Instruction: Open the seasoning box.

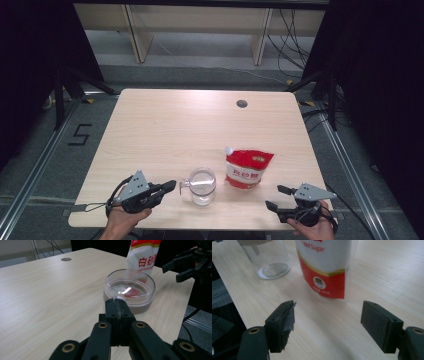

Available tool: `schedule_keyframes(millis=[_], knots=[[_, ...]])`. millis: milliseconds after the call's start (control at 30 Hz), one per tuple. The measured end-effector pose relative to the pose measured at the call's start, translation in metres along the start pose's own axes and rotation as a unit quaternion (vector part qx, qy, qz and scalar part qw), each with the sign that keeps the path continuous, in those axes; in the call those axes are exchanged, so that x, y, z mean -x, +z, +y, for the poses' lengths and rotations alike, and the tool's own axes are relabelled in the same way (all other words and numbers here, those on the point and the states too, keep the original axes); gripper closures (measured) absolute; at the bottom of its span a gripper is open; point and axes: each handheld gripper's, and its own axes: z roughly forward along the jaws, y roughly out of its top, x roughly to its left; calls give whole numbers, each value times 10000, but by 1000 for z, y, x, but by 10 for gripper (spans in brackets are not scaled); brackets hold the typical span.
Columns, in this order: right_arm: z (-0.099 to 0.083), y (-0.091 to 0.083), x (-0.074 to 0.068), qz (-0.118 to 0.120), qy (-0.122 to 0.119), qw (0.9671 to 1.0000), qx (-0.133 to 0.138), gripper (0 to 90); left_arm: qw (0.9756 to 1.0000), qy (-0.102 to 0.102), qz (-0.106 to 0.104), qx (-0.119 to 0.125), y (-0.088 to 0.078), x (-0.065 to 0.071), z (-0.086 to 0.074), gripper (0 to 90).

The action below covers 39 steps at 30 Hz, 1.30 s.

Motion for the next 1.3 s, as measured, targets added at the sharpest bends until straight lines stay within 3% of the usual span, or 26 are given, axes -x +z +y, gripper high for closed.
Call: schedule_keyframes(millis=[33, 100, 167, 200, 233, 267, 300, 367, 400, 567, 600, 633, 700, 767, 867, 900, 933, 967, 1000, 1033, 1067, 1167, 1200, 1267, 1300], knots=[[0, 1, 1, -65, -192, 9998, 60, 232, 10000, 11, 32, -4, 2, 1, 1, 894], [1, 0, -5, -23, -76, 9999, 85, 189, 10000, -4, 60, -36, 4, 2, 4, 895], [1, 0, -7, -70, -111, 9999, 93, 175, 10000, 60, 53, -23, 6, 4, 8, 895], [2, 0, -7, -131, -240, 9995, 179, 167, 10000, 24, 52, -3, 7, 5, 10, 895], [2, -1, -11, -105, -32, 9999, 92, 169, 10000, 93, 12, 14, 9, 5, 11, 895], [2, -1, -10, -150, -207, 9995, 206, 171, 9999, 110, 26, -45, 10, 7, 12, 895], [1, -1, -13, -90, -76, 9998, 189, 181, 9999, 106, 11, -60, 12, 8, 13, 895], [1, -2, -14, -26, -283, 9993, 231, 235, 10000, 37, 11, -42, 15, 9, 14, 895], [0, -3, -18, -28, -205, 9997, 151, 251, 9999, 125, 16, -53, 16, 8, 16, 895], [2, -2, -20, 55, -397, 9991, 147, 316, 9997, 200, 72, -78, 23, 5, 17, 895], [3, -2, -22, 81, -387, 9991, 140, 331, 9998, 144, 102, -129, 24, 6, 16, 895], [3, -3, -26, 97, -266, 9996, 76, 342, 9996, 229, 53, -124, 25, 5, 16, 895], [4, -1, -24, 176, -446, 9987, 192, 369, 9996, 215, 67, -155, 27, 5, 14, 895], [5, -1, -25, 165, -469, 9984, 266, 389, 9993, 313, 73, -177, 27, 6, 14, 895], [7, -2, -31, 316, -245, 9988, 291, 444, 9993, 307, 88, -189, 26, 7, 14, 895], [7, -2, -31, 316, -245, 9988, 291, 444, 9993, 308, 90, -186, 26, 7, 14, 895], [7, 0, -30, 302, -423, 9978, 407, 455, 9993, 304, 86, -188, 26, 7, 14, 895], [8, -2, -33, 277, -246, 9989, 276, 466, 9994, 283, 71, -171, 26, 6, 14, 895], [9, 0, -31, 265, -460, 9978, 392, 472, 9995, 271, 66, -175, 26, 6, 14, 895], [9, 0, -33, 268, -411, 9981, 376, 476, 9996, 200, 90, -182, 26, 6, 14, 895], [9, 2, -35, 336, -392, 9981, 337, 487, 9993, 279, 127, -223, 25, 5, 15, 895], [11, 4, -39, 352, -437, 9981, 252, 505, 9994, 252, 122, -220, 24, 5, 15, 895], [12, 5, -38, 397, -549, 9972, 315, 513, 9993, 278, 97, -237, 24, 5, 15, 895], [13, 7, -41, 353, -529, 9975, 314, 524, 9992, 323, 46, -231, 25, 5, 15, 895], [13, 8, -41, 409, -600, 9967, 349, 531, 9994, 261, 43, -220, 26, 6, 15, 895]])
